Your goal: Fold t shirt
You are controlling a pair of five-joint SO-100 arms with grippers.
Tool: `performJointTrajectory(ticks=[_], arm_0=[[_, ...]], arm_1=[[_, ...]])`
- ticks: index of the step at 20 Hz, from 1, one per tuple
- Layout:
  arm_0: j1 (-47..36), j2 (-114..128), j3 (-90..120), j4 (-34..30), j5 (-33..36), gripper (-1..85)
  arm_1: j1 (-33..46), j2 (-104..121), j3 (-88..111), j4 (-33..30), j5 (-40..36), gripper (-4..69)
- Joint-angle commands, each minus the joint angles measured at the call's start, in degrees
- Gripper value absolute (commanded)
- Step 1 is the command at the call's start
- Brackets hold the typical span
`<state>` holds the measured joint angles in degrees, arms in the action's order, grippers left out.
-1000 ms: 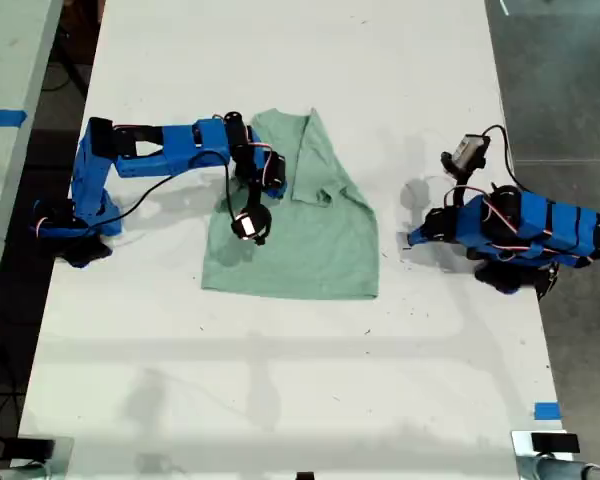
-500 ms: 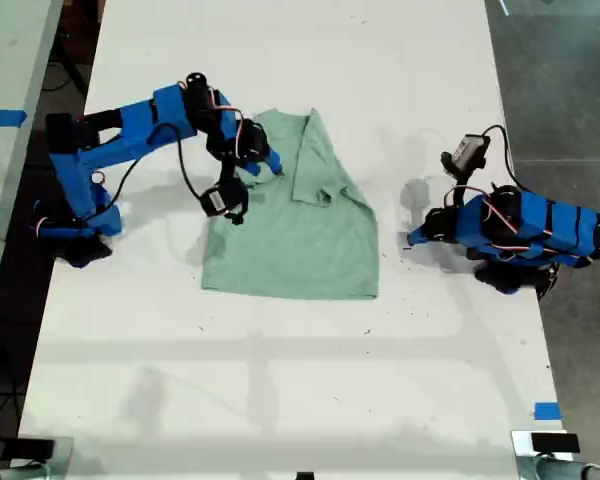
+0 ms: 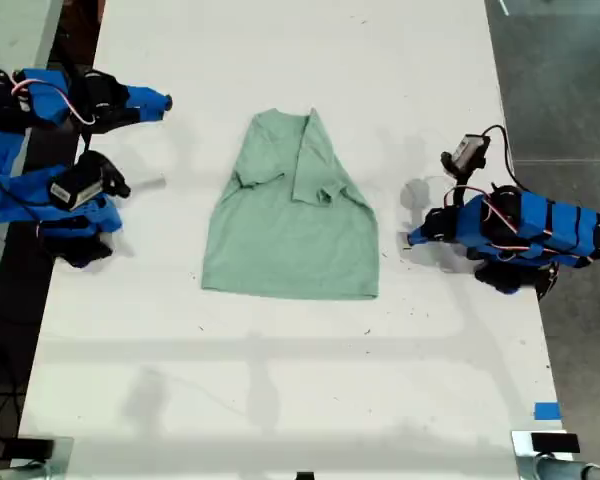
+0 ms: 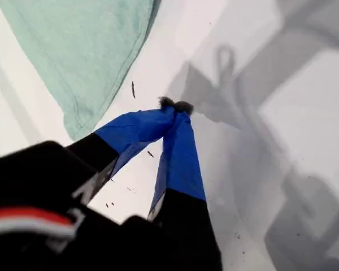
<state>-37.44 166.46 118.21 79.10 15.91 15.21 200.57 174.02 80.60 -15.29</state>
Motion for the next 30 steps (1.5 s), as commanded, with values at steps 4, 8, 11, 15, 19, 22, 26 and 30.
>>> performJointTrajectory(ticks=[4,8,11,15,19,22,26,30], arm_0=[[1.1,37.8,43.6,-12.7,-1.2,6.8],[0.4,40.0,57.0,-15.0,0.4,3.9],[-0.4,40.1,58.1,-13.8,-0.5,1.1],[0.1,40.1,58.4,-13.7,-1.2,0.1],[0.0,40.1,58.5,-13.7,-1.2,0.0],[-0.1,40.1,58.5,-13.7,-1.2,0.0],[-0.1,40.1,58.5,-13.7,-1.2,0.0],[0.0,40.1,58.5,-13.7,-1.2,0.0]], arm_1=[[-0.4,0.5,2.3,-1.8,-0.7,-2.9],[-0.7,0.5,2.4,-1.8,-0.7,-2.9],[-0.9,0.5,2.4,-1.8,-0.5,-2.9],[-0.9,0.5,2.4,-1.8,-0.2,-2.9],[-0.8,0.5,2.4,-1.6,0.3,-2.9],[-0.8,0.5,2.4,-1.5,0.5,-2.9],[-0.8,0.5,2.4,-1.5,0.5,-2.9],[-0.8,0.5,2.4,-1.5,0.5,-2.9]])
